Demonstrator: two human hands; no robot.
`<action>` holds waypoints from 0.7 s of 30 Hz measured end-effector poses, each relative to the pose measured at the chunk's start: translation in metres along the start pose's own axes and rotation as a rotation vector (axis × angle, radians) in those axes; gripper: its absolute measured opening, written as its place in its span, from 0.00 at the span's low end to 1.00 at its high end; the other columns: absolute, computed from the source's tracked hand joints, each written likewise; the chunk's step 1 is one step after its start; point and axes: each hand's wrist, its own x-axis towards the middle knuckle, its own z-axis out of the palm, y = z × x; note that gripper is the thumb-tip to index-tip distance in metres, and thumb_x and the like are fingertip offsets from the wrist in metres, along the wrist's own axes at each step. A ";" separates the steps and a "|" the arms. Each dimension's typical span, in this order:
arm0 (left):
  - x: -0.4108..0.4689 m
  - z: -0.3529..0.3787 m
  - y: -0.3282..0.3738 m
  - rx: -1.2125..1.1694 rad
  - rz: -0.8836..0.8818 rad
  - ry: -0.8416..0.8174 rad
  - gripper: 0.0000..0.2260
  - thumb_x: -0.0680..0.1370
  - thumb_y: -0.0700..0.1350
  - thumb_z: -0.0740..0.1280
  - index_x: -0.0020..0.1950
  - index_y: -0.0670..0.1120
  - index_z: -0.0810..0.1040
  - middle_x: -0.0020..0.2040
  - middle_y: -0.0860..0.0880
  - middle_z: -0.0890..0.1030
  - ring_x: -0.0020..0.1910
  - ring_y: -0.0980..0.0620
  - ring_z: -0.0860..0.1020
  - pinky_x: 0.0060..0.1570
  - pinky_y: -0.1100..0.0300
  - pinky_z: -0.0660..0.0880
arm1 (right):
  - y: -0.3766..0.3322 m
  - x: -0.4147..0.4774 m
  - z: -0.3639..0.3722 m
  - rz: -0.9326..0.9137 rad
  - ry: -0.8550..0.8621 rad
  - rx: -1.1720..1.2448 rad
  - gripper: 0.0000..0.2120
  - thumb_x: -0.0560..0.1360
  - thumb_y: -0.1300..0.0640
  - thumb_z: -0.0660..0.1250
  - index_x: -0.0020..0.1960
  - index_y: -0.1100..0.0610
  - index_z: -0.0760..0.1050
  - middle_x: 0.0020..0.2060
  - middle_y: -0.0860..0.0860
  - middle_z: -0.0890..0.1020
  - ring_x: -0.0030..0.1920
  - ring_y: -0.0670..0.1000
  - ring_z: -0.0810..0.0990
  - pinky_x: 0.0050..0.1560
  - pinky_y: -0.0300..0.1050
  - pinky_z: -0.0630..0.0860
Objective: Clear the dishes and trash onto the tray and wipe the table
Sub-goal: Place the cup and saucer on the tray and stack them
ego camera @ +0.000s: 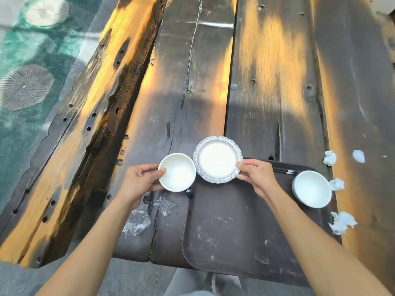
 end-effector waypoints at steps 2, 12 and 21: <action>-0.001 0.012 -0.003 0.015 -0.005 -0.013 0.13 0.76 0.37 0.73 0.59 0.35 0.83 0.41 0.47 0.88 0.37 0.52 0.86 0.34 0.59 0.83 | 0.014 -0.009 -0.015 0.031 -0.004 0.003 0.07 0.73 0.68 0.71 0.50 0.68 0.80 0.46 0.62 0.85 0.47 0.56 0.86 0.41 0.44 0.83; 0.000 0.069 -0.011 0.124 0.022 -0.090 0.11 0.76 0.36 0.74 0.55 0.33 0.84 0.44 0.40 0.87 0.35 0.49 0.86 0.33 0.60 0.82 | 0.071 -0.020 -0.046 0.116 0.027 -0.020 0.07 0.73 0.67 0.72 0.51 0.67 0.81 0.45 0.62 0.86 0.46 0.57 0.86 0.47 0.50 0.83; 0.012 0.098 -0.026 0.248 0.022 -0.084 0.10 0.75 0.39 0.76 0.53 0.35 0.85 0.44 0.41 0.87 0.36 0.52 0.85 0.35 0.57 0.83 | 0.070 -0.013 -0.046 0.111 0.061 -0.298 0.06 0.66 0.58 0.80 0.39 0.60 0.85 0.38 0.55 0.87 0.38 0.51 0.87 0.46 0.48 0.84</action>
